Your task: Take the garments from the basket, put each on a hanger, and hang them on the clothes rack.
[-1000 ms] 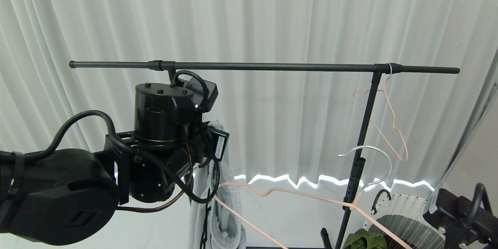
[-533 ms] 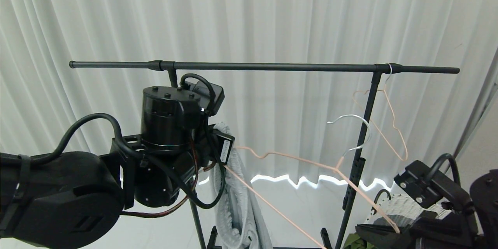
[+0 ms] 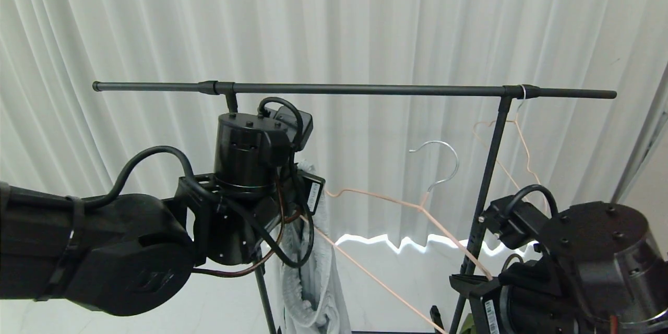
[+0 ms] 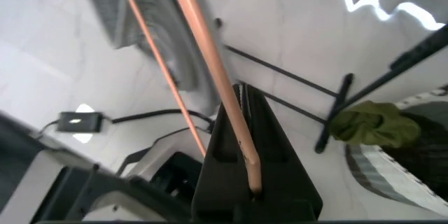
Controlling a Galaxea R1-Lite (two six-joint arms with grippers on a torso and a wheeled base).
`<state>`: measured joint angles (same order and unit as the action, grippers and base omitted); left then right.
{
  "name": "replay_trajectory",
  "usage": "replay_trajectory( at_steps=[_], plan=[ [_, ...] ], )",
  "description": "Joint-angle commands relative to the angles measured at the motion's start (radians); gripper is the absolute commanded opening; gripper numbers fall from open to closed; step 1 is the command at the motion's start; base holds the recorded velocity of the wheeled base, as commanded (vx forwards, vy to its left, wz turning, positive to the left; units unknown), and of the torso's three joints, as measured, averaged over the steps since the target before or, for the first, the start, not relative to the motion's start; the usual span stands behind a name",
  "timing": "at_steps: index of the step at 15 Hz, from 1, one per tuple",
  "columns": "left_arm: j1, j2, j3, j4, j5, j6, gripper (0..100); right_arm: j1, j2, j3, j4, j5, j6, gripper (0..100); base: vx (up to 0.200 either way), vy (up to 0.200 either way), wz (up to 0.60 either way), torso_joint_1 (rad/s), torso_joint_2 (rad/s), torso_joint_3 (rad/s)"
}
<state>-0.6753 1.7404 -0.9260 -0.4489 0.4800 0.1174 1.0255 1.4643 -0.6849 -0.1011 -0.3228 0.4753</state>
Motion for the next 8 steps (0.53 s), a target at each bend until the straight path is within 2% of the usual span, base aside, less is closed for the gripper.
replay_trajectory(
  at_steps=[1, 6, 8],
  plan=[
    [0.007, 0.024, -0.022, 0.013, 0.026, 0.002, 0, -0.005, 0.048, -0.002, 0.007, -0.010, 0.000, 0, 0.000, 0.000, 0.00, 0.000, 0.00, 0.000],
    [0.020, 0.022, -0.070, 0.147, 0.043, -0.001, 0, -0.024, 0.073, -0.010, 0.040, -0.021, 0.003, 0, 0.000, 0.000, 0.00, 0.000, 0.00, 0.000],
    [0.003, 0.019, -0.070, 0.150, 0.043, -0.002, 0, -0.024, 0.082, -0.031, 0.006, -0.021, 0.003, 0, 0.000, 0.000, 0.00, 0.000, 0.00, 0.000]
  ],
)
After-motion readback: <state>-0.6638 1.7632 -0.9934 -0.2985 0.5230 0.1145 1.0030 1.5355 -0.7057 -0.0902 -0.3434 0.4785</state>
